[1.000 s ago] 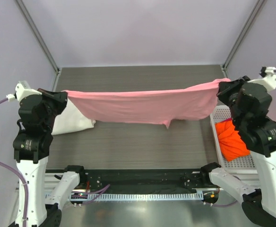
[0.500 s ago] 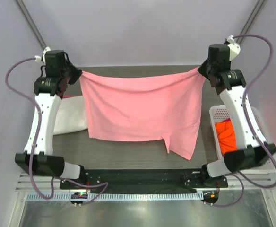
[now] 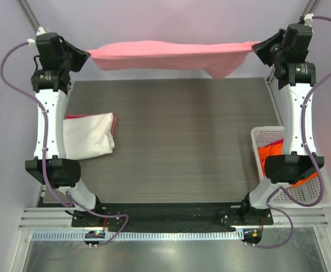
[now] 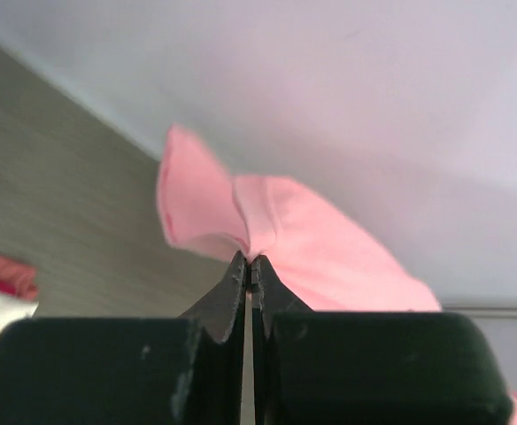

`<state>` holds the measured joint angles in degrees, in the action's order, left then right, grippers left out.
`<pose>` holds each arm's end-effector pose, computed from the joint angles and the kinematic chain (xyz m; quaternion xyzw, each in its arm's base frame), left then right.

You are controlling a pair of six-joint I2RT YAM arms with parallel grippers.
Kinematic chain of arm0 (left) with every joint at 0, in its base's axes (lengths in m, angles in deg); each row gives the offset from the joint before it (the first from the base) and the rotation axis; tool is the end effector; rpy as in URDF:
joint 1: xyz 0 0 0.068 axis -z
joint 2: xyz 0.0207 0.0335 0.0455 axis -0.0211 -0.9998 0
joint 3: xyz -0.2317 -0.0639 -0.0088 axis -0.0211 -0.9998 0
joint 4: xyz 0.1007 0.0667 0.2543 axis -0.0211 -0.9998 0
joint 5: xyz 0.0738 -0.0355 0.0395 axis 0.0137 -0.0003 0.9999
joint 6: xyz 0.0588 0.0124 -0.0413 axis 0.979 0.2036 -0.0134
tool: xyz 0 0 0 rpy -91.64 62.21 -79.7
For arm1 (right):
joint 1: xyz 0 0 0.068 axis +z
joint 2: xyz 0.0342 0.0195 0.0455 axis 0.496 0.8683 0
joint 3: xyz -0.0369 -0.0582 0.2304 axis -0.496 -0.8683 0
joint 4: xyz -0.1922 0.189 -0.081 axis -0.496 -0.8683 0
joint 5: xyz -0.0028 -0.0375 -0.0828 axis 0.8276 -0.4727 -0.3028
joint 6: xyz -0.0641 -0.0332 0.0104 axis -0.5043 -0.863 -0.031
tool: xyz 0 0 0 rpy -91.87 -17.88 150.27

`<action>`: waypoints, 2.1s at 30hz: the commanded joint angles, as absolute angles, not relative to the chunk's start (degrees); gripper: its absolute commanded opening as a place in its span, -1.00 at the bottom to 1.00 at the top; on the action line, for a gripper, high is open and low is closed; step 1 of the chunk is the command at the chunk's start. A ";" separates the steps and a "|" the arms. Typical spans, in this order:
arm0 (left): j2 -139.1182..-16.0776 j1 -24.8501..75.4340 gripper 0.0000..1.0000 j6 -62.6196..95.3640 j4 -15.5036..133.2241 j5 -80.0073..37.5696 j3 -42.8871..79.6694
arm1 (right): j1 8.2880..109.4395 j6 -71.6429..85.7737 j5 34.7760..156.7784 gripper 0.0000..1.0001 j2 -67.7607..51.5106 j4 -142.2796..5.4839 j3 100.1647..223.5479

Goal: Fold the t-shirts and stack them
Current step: Fold the tshirt

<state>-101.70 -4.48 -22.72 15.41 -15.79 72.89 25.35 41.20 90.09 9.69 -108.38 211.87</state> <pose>0.3976 0.0198 0.4828 -0.3442 0.7098 -0.2647 0.5546 0.3962 -0.0284 0.4824 0.2935 0.7303 0.2062 0.5814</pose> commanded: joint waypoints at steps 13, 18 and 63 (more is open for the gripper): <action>-85.17 -2.00 -1.00 -25.49 47.78 -18.32 2.60 | 24.90 42.97 94.64 -0.97 -8.86 -83.54 147.94; -80.25 -1.65 -1.00 -26.45 51.74 -17.70 -9.55 | 24.90 42.35 92.09 -0.98 -14.40 -81.96 135.11; -48.67 11.59 0.89 -18.90 27.75 -9.18 -11.52 | 29.65 30.93 93.76 -0.09 -17.86 -90.04 135.26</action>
